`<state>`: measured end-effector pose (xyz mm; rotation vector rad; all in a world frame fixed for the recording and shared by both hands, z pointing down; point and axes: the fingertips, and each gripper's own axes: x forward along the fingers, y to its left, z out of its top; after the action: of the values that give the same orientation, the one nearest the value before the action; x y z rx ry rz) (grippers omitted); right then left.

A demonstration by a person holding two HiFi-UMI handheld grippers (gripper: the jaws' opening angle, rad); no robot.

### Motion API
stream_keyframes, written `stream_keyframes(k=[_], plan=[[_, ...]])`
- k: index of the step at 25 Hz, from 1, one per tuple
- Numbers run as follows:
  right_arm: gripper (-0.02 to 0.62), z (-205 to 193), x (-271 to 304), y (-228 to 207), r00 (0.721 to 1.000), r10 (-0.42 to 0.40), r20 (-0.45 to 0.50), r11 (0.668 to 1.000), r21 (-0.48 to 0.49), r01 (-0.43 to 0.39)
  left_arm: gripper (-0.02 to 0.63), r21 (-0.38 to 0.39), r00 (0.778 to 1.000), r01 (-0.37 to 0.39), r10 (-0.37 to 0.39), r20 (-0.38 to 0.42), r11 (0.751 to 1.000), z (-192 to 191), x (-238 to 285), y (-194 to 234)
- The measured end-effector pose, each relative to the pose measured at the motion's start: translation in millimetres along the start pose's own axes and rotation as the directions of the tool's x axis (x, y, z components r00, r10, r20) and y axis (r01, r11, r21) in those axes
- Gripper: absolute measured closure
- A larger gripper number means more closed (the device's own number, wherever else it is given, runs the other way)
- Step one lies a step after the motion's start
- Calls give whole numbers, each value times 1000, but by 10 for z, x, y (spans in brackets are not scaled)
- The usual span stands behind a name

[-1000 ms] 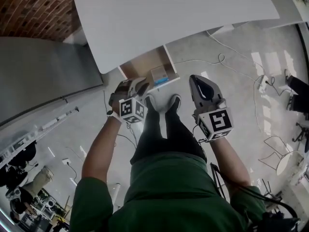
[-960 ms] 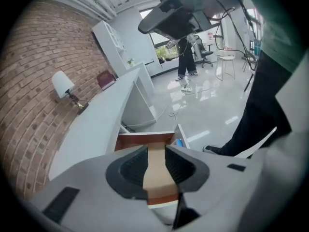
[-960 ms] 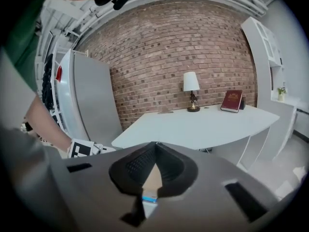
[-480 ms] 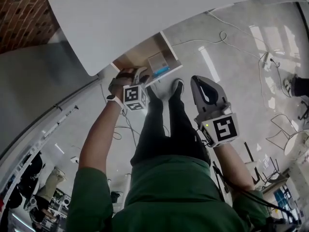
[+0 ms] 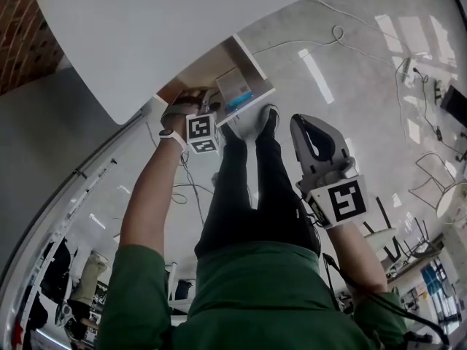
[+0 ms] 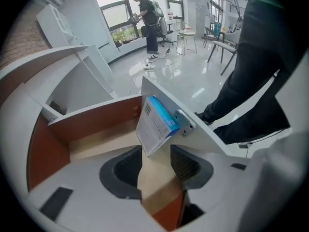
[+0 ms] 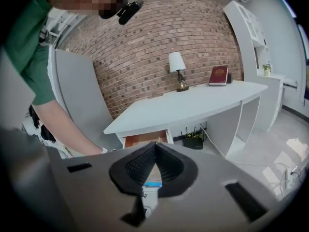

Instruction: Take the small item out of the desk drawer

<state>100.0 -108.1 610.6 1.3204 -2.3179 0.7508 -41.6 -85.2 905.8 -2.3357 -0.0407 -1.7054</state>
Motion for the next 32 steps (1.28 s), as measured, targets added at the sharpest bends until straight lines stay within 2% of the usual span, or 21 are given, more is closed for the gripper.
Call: stream_keyframes(k=[6,11,18,21,23,25,28,32], plan=[[592,-245,64,-65,999,-14,-35,999,42,15,402,185,998,19,-8,-59,983,-127,346,-48],[592,-399,120,-93,998,-17,-64,997,67,21,402,188,998,-24,34,-50,982,-181,495,32],[592,-571,172,-130,995,-20,-93,996,82,28,402,230,997,-57,66,-30,971,-172,645,2],[592,-620,197,-124,994,-20,-104,996,82,29,421,217,995,-92,96,-10,972,-140,658,51],[592,-641,209,-124,994,-22,-103,996,79,30,486,204,995,-99,100,4,974,-115,651,67],[592,-668,211,-109,994,-15,-109,996,82,24,518,180,995,-97,93,28,979,-69,630,62],[592,-671,216,-78,993,1,-118,996,84,9,525,112,996,-65,57,70,992,24,551,29],[592,-590,228,-70,995,3,-104,998,70,5,526,18,991,-95,93,92,995,56,419,167]])
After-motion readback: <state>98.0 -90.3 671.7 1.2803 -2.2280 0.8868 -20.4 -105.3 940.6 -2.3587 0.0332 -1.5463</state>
